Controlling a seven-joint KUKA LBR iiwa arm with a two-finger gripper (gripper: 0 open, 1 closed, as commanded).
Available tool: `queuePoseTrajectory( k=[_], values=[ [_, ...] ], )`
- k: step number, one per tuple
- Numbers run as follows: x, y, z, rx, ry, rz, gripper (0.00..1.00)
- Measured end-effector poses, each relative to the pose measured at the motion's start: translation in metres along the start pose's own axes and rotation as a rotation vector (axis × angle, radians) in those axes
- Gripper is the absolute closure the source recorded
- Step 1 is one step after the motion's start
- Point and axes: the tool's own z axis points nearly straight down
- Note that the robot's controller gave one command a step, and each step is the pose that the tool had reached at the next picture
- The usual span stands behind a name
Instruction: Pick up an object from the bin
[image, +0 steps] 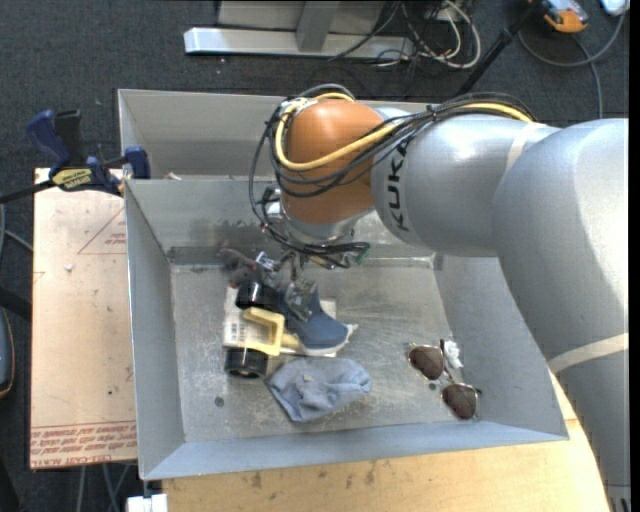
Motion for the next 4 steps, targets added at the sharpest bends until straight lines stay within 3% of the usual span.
queuePoseTrajectory(
  k=[4],
  values=[
    [0.0, 0.001, -0.022, -0.003, -0.003, 0.003, 1.0]
  ],
)
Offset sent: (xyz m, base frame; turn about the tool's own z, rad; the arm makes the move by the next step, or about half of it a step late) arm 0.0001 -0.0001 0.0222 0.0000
